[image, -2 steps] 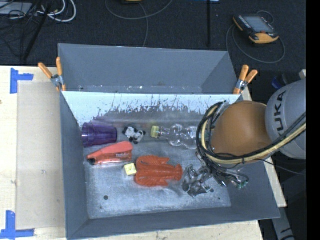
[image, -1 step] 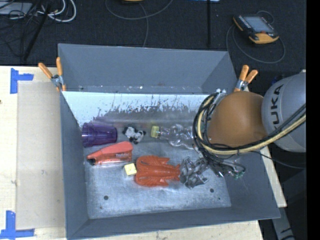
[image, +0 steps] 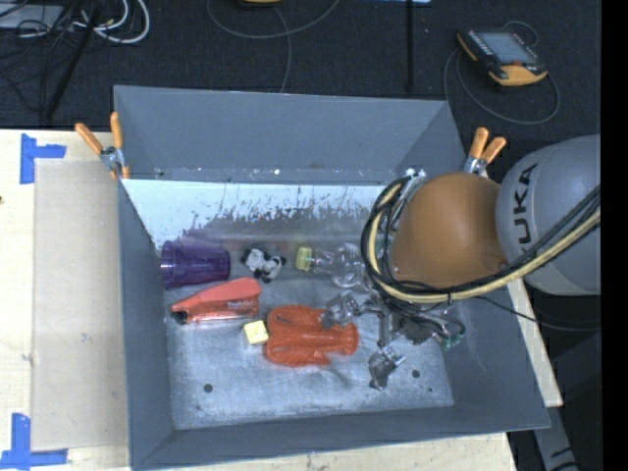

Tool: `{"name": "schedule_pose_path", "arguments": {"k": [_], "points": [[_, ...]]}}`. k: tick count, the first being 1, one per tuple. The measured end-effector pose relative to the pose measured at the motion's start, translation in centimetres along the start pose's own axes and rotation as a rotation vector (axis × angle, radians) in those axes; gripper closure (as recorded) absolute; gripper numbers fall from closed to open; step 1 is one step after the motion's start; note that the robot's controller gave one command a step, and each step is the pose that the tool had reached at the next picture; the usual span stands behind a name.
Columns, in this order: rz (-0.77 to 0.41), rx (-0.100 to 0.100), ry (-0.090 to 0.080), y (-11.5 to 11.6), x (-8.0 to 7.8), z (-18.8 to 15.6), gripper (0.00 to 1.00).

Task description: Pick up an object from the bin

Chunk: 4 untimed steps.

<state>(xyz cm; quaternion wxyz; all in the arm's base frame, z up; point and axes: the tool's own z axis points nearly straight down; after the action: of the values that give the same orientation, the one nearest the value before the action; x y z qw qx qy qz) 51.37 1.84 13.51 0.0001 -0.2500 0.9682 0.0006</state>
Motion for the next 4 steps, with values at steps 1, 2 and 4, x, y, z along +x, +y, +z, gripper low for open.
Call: {"name": "schedule_pose_path", "arguments": {"k": [1, 2, 4], "points": [[0.000, 0.000, 0.000, 0.0, 0.0, 0.0, 0.00], [-0.052, 0.009, -0.016, 0.5, -3.4, 5.9, 1.00], [-0.052, 0.009, -0.016, 0.5, -3.3, 5.9, 1.00]]}}
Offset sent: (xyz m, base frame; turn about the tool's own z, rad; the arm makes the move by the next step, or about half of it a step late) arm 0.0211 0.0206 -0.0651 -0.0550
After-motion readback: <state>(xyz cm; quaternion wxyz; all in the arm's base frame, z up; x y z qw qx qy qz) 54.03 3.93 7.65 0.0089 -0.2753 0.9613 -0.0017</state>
